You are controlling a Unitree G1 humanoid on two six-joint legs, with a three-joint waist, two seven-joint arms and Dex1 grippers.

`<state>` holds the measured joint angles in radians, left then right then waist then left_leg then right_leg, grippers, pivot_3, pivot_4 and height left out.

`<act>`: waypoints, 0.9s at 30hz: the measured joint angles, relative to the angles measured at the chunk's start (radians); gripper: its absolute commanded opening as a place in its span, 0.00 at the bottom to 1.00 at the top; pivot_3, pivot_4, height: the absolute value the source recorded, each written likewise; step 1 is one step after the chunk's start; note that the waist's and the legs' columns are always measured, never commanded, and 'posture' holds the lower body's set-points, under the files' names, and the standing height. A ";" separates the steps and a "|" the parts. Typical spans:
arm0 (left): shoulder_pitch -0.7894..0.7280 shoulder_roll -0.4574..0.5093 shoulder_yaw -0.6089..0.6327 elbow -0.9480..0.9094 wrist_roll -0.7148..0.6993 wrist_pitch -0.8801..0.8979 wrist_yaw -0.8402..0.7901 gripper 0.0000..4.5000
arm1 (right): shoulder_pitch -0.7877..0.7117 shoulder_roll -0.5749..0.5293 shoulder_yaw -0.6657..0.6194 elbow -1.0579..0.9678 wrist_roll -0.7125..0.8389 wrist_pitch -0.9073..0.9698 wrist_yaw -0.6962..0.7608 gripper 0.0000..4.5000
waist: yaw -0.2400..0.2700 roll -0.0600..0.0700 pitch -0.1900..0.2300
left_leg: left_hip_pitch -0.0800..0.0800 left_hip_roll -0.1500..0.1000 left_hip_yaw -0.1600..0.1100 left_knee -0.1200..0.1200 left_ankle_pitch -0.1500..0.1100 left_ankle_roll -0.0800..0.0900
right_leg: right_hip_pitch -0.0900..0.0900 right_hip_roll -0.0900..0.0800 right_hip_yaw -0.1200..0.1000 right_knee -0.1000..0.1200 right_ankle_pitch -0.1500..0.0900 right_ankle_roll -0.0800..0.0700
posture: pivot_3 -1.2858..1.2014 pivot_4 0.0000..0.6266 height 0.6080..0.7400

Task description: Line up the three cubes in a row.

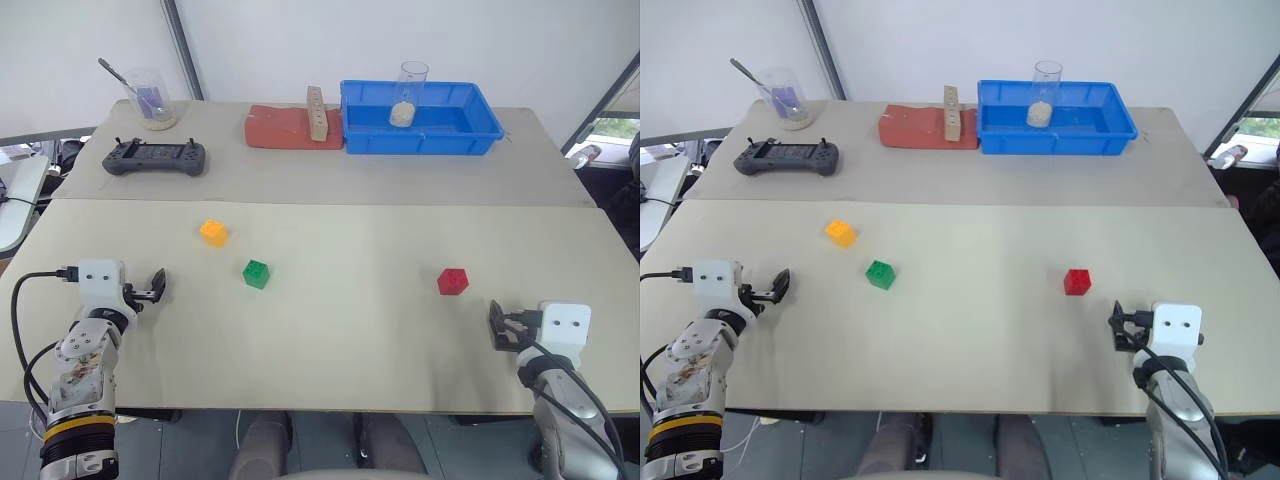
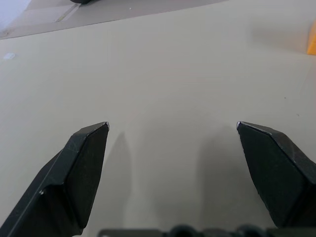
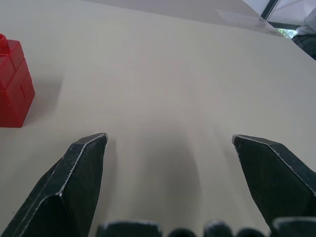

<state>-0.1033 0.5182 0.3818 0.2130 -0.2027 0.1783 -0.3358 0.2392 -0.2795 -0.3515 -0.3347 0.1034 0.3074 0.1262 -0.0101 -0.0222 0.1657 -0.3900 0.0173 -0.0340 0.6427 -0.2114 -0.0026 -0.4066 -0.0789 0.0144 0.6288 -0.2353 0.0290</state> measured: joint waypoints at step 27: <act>-0.096 0.157 0.027 -0.128 -0.226 0.116 -0.298 0.98 | 0.033 -0.091 0.002 -0.128 0.049 0.013 0.137 1.00 | 0.000 -0.002 0.001 | -0.014 0.000 0.002 0.000 0.000 0.000 | -0.015 0.002 0.001 0.001 0.003 0.002 | 0.52 0.24 1.00</act>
<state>-0.1998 0.6750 0.4087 0.0849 -0.4283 0.2941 -0.6338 0.2726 -0.3708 -0.3496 -0.4631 0.1529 0.3203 0.2629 -0.0097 -0.0238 0.1662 -0.4038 0.0175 -0.0323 0.6427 -0.2110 -0.0024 -0.4215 -0.0772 0.0155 0.6294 -0.2320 0.0313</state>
